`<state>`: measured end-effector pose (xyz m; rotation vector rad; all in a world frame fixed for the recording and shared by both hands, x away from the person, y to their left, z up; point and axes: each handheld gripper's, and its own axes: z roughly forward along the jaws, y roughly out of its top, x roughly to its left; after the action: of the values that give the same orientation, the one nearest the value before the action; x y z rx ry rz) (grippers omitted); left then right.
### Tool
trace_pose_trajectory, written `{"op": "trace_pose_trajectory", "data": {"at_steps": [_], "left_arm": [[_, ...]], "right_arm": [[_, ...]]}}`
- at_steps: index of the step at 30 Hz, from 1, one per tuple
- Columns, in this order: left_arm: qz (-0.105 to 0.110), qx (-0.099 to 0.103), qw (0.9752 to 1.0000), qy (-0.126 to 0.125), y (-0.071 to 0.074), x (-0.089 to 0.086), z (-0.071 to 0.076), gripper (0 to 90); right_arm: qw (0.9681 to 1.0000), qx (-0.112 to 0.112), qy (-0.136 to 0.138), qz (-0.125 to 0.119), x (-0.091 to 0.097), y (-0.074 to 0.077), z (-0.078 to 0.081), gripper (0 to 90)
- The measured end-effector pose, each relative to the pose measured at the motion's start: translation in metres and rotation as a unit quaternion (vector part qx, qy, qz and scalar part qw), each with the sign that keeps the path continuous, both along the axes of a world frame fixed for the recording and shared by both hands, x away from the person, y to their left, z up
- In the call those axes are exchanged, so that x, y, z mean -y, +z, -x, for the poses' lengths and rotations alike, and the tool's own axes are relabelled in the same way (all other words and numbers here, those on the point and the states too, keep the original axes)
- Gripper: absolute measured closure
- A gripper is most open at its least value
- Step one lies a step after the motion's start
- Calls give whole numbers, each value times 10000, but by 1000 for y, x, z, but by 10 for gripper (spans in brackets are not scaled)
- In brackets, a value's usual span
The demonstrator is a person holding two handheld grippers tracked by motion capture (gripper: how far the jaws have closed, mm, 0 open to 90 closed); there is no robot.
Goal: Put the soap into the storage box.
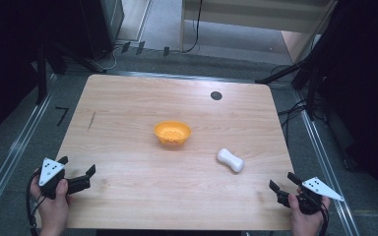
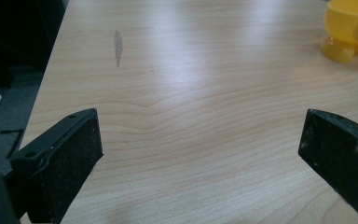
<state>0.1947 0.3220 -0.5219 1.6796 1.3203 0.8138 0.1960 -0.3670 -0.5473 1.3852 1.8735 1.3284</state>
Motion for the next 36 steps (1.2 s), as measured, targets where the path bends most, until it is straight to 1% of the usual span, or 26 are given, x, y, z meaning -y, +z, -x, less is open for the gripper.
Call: {"op": "trace_pose_trajectory", "data": {"at_steps": [1, 2, 3, 5, 6, 8, 9, 11, 13, 14, 15, 18, 19, 20, 23, 25, 26, 27, 28, 29, 30, 31, 32, 33, 34, 36], "left_arm": [[-123, -1, 9999, -41, 0, 2, 0, 0], [-123, -1, 9999, -41, 0, 2, 0, 0], [-187, -12, 9998, -68, 0, 4, 0, 0], [-167, -20, 9998, -68, 0, 4, 0, 0], [-58, -14, 10000, -44, 0, 2, 0, 0], [7, 2, 10000, -34, 0, 0, 0, 0], [55, 17, 10000, -21, 0, -1, 1, 0], [70, 40, 10000, -26, 0, -1, 2, 0], [7, 28, 10000, -36, 0, 0, 2, 0], [7, 28, 10000, -36, 0, 0, 2, 0], [-55, 26, 10000, -42, 0, 1, 1, 0], [-90, 24, 10000, -28, 0, 2, 1, 0], [-90, 24, 10000, -28, 0, 2, 1, 0], [-80, 32, 10000, -14, 0, 2, 1, 0], [-22, 43, 10000, 3, 0, 1, 2, 0], [-24, 41, 10000, -3, 0, 1, 2, 0], [-30, 52, 10000, -14, 0, 1, 2, 0], [-30, 52, 10000, -14, 0, 1, 2, 0], [-66, 58, 10000, -26, 0, 2, 2, 0], [-66, 58, 10000, -26, 0, 2, 2, 0], [-66, 67, 10000, -24, 0, 2, 3, 0], [-68, 55, 10000, -29, 0, 2, 3, 0], [-68, 55, 10000, -29, 0, 2, 3, 0], [-67, 58, 10000, -35, 0, 2, 3, 0], [-74, 53, 10000, -35, 0, 2, 3, 0], [-86, 67, 9999, -36, 0, 2, 3, 0]], "right_arm": [[10000, 3, 37, -43, 0, 0, -1, 178], [10000, 3, 37, -43, 0, 0, -1, 178], [9999, 6, 144, 12, -2, 0, -2, 177], [9999, -20, 146, 64, -3, 0, -3, 178], [9996, -17, 199, 222, -8, 2, -4, 193], [9994, -3, 229, 269, -9, 2, -5, 204], [9988, -87, 382, 300, -13, 6, -9, 225], [9987, -111, 379, 333, -15, 7, -11, 238], [9967, -201, 550, 562, -21, 13, -19, 263], [9967, -201, 550, 562, -21, 13, -19, 263], [9948, -279, 676, 705, -25, 16, -24, 267], [9912, -405, 821, 959, -30, 20, -31, 267], [9912, -405, 821, 959, -30, 20, -31, 267], [9881, -580, 965, 1048, -33, 22, -37, 278], [9836, -766, 1064, 1236, -36, 24, -42, 280], [9825, -806, 1102, 1267, -38, 25, -45, 280], [9797, -858, 1198, 1358, -40, 27, -48, 271], [9797, -858, 1198, 1358, -40, 27, -48, 271], [9770, -911, 1234, 1478, -44, 30, -50, 265], [9770, -911, 1234, 1478, -44, 30, -50, 265], [9757, -932, 1260, 1533, -46, 31, -52, 264], [9724, -984, 1320, 1653, -49, 32, -55, 260], [9724, -984, 1320, 1653, -49, 32, -55, 260], [9701, -1011, 1368, 1730, -53, 33, -57, 257], [9701, -1011, 1368, 1730, -53, 33, -57, 257], [9684, -1067, 1399, 1769, -57, 35, -60, 259]]}}
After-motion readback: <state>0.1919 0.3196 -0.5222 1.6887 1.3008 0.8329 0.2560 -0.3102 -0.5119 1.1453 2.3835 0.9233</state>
